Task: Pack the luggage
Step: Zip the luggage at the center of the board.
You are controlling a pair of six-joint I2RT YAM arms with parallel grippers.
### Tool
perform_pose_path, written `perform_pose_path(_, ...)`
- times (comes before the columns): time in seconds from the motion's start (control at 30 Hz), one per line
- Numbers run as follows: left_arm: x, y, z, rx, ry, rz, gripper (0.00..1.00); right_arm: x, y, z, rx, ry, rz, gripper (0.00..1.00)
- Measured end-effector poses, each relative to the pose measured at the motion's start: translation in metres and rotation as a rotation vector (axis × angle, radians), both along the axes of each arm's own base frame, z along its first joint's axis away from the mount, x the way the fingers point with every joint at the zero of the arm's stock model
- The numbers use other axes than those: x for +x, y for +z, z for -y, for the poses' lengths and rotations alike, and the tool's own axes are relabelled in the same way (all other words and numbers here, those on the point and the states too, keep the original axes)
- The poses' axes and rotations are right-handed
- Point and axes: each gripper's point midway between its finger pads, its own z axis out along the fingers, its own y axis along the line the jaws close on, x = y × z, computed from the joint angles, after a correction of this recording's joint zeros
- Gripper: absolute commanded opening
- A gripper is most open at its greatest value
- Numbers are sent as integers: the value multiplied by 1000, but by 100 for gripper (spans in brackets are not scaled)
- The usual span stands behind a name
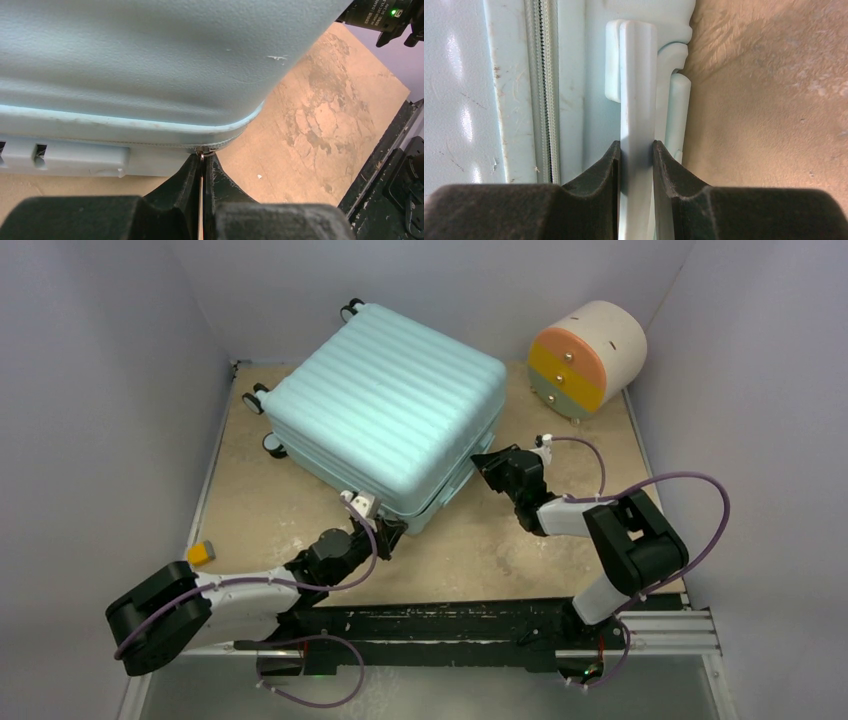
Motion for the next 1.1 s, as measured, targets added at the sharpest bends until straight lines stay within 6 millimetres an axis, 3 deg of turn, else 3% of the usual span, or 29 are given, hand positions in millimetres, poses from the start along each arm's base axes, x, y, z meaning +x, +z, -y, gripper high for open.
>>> perform_pose_path(0.63, -18, 2, -11, 15, -21, -7, 0, -5, -1, -17, 44, 31, -8, 0)
perform_pose_path(1.1, -23, 1, 5, 171, -39, 46, 0, -5, -1, -20, 67, 37, -1, 0)
